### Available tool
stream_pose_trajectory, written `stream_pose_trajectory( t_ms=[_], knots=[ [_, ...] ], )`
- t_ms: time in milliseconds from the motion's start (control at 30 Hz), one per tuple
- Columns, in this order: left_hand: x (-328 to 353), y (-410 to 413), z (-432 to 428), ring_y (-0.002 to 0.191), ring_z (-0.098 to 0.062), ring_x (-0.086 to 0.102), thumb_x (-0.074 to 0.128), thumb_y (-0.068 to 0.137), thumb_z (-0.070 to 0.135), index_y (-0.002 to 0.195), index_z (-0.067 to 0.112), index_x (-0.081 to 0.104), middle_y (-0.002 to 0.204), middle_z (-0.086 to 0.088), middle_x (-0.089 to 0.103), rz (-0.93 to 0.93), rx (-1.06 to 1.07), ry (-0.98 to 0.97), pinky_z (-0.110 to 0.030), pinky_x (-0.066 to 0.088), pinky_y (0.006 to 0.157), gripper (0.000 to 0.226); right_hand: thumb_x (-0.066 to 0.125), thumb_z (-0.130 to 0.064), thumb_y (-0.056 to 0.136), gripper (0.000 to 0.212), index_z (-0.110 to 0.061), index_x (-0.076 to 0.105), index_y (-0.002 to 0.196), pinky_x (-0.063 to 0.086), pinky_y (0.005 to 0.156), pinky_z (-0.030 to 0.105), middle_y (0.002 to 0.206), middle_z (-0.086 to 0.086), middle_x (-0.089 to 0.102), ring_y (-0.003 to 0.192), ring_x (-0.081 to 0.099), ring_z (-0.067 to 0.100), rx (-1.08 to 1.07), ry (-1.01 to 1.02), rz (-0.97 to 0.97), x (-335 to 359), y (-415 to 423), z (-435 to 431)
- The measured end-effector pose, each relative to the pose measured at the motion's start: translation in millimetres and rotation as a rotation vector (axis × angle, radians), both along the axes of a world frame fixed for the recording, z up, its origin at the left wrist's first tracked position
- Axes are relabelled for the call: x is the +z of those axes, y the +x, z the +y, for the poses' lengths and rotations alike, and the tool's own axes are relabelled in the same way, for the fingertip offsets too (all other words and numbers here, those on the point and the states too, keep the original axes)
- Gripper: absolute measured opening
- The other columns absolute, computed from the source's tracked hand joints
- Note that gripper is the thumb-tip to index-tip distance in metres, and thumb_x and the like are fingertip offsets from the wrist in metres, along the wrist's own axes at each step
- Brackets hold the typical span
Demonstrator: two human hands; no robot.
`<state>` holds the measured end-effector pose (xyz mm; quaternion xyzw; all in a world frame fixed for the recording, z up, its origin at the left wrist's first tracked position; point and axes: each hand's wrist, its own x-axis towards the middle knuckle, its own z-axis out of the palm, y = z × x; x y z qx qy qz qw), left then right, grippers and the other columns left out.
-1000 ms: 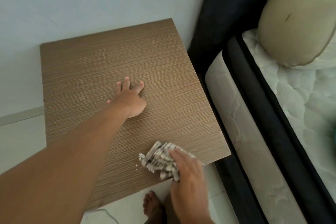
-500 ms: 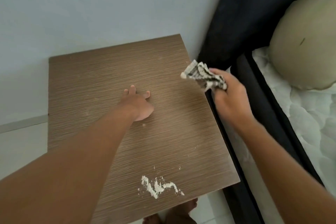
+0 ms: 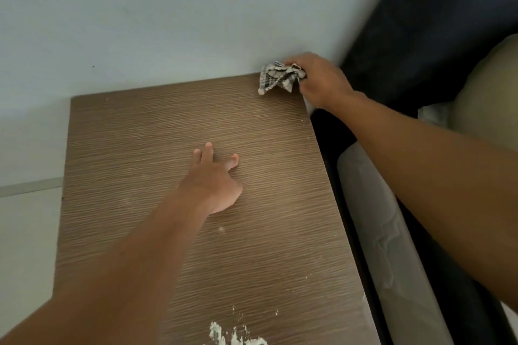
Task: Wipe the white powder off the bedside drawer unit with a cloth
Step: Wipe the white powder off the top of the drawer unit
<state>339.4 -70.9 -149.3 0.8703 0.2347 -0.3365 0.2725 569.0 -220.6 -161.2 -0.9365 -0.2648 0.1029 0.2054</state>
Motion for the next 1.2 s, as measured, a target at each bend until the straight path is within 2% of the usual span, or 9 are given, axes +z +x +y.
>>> stream_pose_trajectory(
  t_ms=[167, 333, 567, 733, 800, 933, 1033, 1133, 1200],
  knots=[
    [-4.8, -2.1, 0.7, 0.148, -0.019, -0.020, 0.044, 0.095, 0.022, 0.152, 0.042, 0.018, 0.161, 0.005, -0.019, -0.020, 0.007, 0.004, -0.057, 0.011, 0.118, 0.066, 0.045, 0.004, 0.081, 0.058, -0.022, 0.055, 0.131, 0.036, 0.105, 0.039, 0.134, 0.004, 0.052, 0.126, 0.044, 0.025, 0.074, -0.084, 0.022, -19.1, 3.3, -2.2],
    [-3.8, -2.5, 0.1, 0.148, -0.018, -0.020, 0.042, 0.094, 0.020, 0.152, 0.042, 0.017, 0.161, 0.005, -0.020, -0.023, 0.015, -0.001, -0.056, 0.010, 0.118, 0.067, 0.051, 0.005, 0.081, 0.050, -0.021, 0.061, 0.123, 0.038, 0.101, 0.037, 0.127, 0.003, 0.058, 0.120, 0.047, 0.022, 0.117, 0.025, 0.009, -27.7, -38.6, -39.8],
    [-3.3, -4.7, -0.6, 0.147, -0.015, -0.022, 0.042, 0.093, 0.015, 0.152, 0.042, 0.019, 0.161, 0.007, -0.020, -0.037, 0.048, -0.025, -0.055, 0.006, 0.119, 0.069, 0.055, 0.009, 0.076, 0.052, -0.023, 0.063, 0.117, 0.043, 0.096, 0.033, 0.120, -0.002, 0.061, 0.110, 0.050, 0.012, 0.131, 0.116, 0.084, -33.1, -111.9, -90.0],
    [-2.1, -5.3, -1.6, 0.148, -0.016, -0.020, 0.043, 0.092, 0.013, 0.152, 0.041, 0.021, 0.162, 0.006, -0.017, -0.042, 0.048, -0.019, -0.048, 0.001, 0.120, 0.070, 0.056, 0.010, 0.076, 0.053, -0.023, 0.063, 0.117, 0.044, 0.097, 0.030, 0.121, -0.005, 0.061, 0.113, 0.050, 0.010, 0.082, 0.125, 0.125, -29.6, -179.9, -125.4],
    [-1.4, -5.0, -2.3, 0.148, -0.017, -0.018, 0.042, 0.093, 0.015, 0.152, 0.041, 0.020, 0.162, 0.006, -0.017, -0.034, 0.039, -0.008, -0.048, 0.001, 0.120, 0.068, 0.057, 0.009, 0.077, 0.053, -0.024, 0.063, 0.118, 0.043, 0.097, 0.026, 0.121, -0.005, 0.060, 0.114, 0.049, 0.008, 0.050, 0.113, 0.151, -27.9, -206.5, -138.1],
    [-0.9, -5.8, -3.0, 0.148, -0.018, -0.018, 0.042, 0.093, 0.016, 0.153, 0.041, 0.019, 0.162, 0.004, -0.017, -0.032, 0.020, 0.011, -0.048, 0.000, 0.120, 0.069, 0.066, 0.005, 0.076, 0.050, -0.026, 0.063, 0.116, 0.035, 0.090, 0.009, 0.119, -0.007, 0.059, 0.109, 0.047, 0.001, 0.042, 0.080, 0.193, -20.5, -261.3, -168.3],
    [0.7, -10.9, -5.3, 0.149, -0.018, -0.017, 0.041, 0.091, 0.015, 0.153, 0.041, 0.018, 0.162, 0.004, -0.016, -0.032, 0.004, 0.024, -0.048, 0.001, 0.120, 0.070, 0.072, -0.004, 0.076, 0.047, -0.029, 0.063, 0.115, 0.036, 0.083, 0.005, 0.118, -0.009, 0.057, 0.104, 0.051, -0.001, 0.029, 0.024, 0.235, -9.6, -303.9, -191.1],
    [2.9, -18.6, -10.3, 0.149, -0.018, -0.015, 0.042, 0.092, 0.016, 0.153, 0.039, 0.018, 0.163, 0.003, -0.015, -0.027, -0.015, 0.042, -0.047, 0.002, 0.120, 0.070, 0.069, -0.010, 0.078, 0.042, -0.036, 0.060, 0.110, 0.044, 0.077, 0.008, 0.114, -0.014, 0.058, 0.100, 0.052, -0.004, 0.087, -0.042, 0.280, 5.6, -333.9, -207.5],
    [3.0, -23.9, -12.8, 0.149, -0.019, -0.014, 0.042, 0.093, 0.017, 0.153, 0.038, 0.017, 0.163, 0.003, -0.015, -0.022, -0.023, 0.043, -0.047, 0.002, 0.120, 0.069, 0.059, -0.017, 0.080, 0.035, -0.040, 0.057, 0.107, 0.051, 0.079, 0.021, 0.108, -0.022, 0.057, 0.100, 0.052, -0.005, 0.135, -0.073, 0.347, 19.9, -340.1, -209.4]
  ],
)
